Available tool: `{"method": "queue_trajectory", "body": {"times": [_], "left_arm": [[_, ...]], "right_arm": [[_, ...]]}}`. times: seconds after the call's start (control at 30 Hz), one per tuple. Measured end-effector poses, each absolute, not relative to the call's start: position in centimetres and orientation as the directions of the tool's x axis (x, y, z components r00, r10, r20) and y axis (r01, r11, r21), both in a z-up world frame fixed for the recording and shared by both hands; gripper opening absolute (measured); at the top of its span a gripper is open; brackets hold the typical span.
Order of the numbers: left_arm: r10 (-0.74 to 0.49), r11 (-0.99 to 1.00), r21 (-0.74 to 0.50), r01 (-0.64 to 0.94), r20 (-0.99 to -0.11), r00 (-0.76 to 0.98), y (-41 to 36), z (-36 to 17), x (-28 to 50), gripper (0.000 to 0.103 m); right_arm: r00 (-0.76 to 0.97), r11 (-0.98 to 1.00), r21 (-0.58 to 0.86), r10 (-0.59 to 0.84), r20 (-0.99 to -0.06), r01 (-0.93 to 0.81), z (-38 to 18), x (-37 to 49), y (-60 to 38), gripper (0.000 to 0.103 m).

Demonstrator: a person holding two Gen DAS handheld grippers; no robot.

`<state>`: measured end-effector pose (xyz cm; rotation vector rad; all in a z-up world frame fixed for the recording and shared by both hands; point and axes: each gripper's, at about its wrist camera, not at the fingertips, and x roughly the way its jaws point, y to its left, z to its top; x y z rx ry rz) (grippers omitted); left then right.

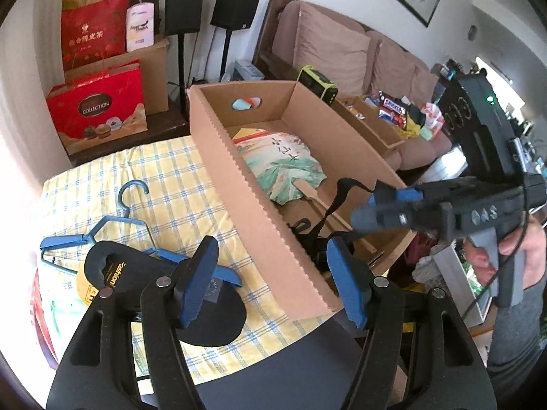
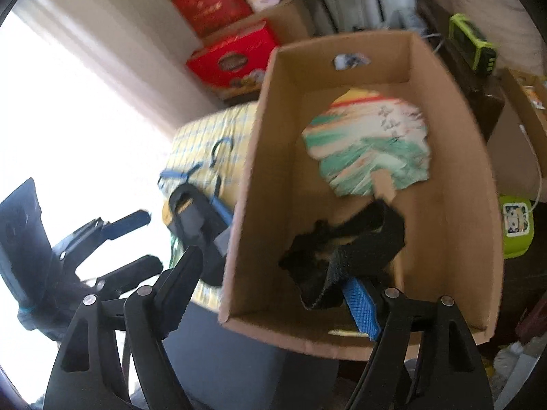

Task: Organize objects
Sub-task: 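Lower the black bag into the box and open the right tool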

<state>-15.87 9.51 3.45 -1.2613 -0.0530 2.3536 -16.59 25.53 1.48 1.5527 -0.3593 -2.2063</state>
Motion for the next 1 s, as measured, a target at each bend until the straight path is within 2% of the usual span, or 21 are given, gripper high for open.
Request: {"method": "queue_trajectory", "body": {"times": [0.1, 0.17, 0.3, 0.33, 0.37, 0.43, 0.5, 0.6, 0.67, 0.77, 0.9, 0.97, 1.0], "left_arm": [[0.415, -0.892, -0.25, -0.376, -0.782, -0.465, 9.1, 3.0, -15.9, 0.063], [0.413, -0.894, -0.253, -0.37, -0.784, -0.463, 8.8, 2.8, -15.9, 0.063], [0.409, -0.897, -0.255, -0.362, -0.79, -0.456, 8.3, 2.3, -15.9, 0.063], [0.406, -0.897, -0.251, -0.363, -0.793, -0.454, 8.2, 2.2, -15.8, 0.063], [0.403, -0.898, -0.247, -0.364, -0.796, -0.453, 8.2, 2.2, -15.8, 0.063], [0.397, -0.9, -0.243, -0.362, -0.8, -0.451, 8.2, 2.0, -15.8, 0.063], [0.398, -0.901, -0.246, -0.358, -0.799, -0.451, 8.1, 1.9, -15.8, 0.063], [0.408, -0.898, -0.263, -0.353, -0.795, -0.448, 7.8, 1.9, -15.9, 0.065], [0.407, -0.901, -0.265, -0.345, -0.793, -0.454, 7.5, 1.9, -15.8, 0.076], [0.388, -0.911, -0.251, -0.328, -0.793, -0.469, 7.0, 2.1, -15.7, 0.077], [0.293, -0.944, -0.158, -0.291, -0.807, -0.512, 6.3, 2.2, -15.6, 0.079], [0.26, -0.955, -0.132, -0.266, -0.808, -0.529, 5.7, 2.3, -15.5, 0.091], [0.252, -0.958, -0.13, -0.254, -0.803, -0.54, 5.4, 2.4, -15.4, 0.092]], "right_arm": [[-0.207, -0.831, 0.52, -0.554, -0.806, 0.2, 0.6, -16.4, 24.7, 0.08], [-0.139, -0.831, 0.533, -0.553, -0.821, 0.16, -0.7, -16.7, 24.5, 0.08], [-0.1, -0.906, 0.394, -0.41, -0.906, 0.154, -1.9, -16.9, 24.5, 0.08], [-0.117, -0.943, 0.285, -0.307, -0.945, 0.173, -1.7, -16.7, 24.8, 0.08], [-0.117, -0.943, 0.285, -0.307, -0.945, 0.173, -1.7, -16.7, 24.8, 0.08], [-0.148, -0.97, 0.153, -0.182, -0.972, 0.19, -1.3, -16.4, 24.9, 0.08], [-0.197, -0.978, 0.08, -0.118, -0.973, 0.191, -0.6, -16.3, 25.4, 0.08], [-0.244, -0.972, 0.135, -0.182, -0.953, 0.194, 0.8, -16.1, 25.8, 0.08], [-0.284, -0.965, 0.176, -0.227, -0.931, 0.195, 1.7, -15.8, 25.7, 0.08], [-0.363, -0.961, 0.197, -0.258, -0.895, 0.195, 3.0, -15.4, 25.1, 0.08], [-0.436, -0.956, 0.193, -0.274, -0.857, 0.222, 4.6, -15.1, 23.1, 0.08], [-0.456, -0.96, 0.158, -0.25, -0.854, 0.23, 4.6, -15.2, 21.9, 0.081], [-0.468, -0.962, 0.142, -0.238, -0.851, 0.232, 4.7, -15.0, 21.5, 0.081]]}}
